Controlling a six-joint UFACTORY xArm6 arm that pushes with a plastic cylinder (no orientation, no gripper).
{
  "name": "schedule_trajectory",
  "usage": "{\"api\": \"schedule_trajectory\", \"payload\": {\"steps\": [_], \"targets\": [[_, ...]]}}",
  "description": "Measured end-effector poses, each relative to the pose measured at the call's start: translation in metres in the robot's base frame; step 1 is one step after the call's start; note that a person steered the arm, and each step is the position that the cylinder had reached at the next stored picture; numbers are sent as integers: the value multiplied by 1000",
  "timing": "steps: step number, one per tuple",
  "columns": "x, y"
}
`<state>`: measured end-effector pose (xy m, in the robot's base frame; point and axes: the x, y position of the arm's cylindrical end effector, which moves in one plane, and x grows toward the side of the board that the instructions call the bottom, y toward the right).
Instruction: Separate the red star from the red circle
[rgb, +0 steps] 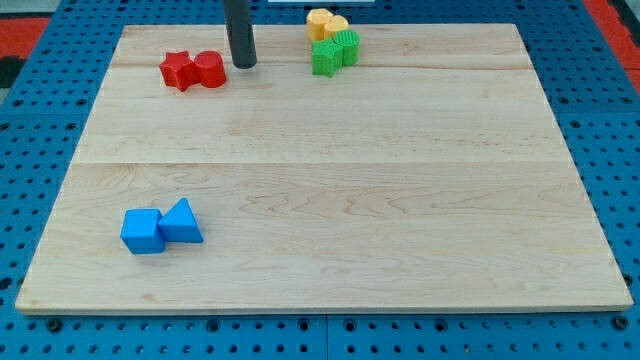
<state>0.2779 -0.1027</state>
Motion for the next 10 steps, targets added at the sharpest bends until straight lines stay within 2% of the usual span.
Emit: {"api": "schedule_trajectory", "payload": {"steps": [2, 3, 4, 6, 8, 10], "targets": [[0, 0], [-26, -4], [-27, -29], [-23, -56], [16, -83], [-2, -115]]}}
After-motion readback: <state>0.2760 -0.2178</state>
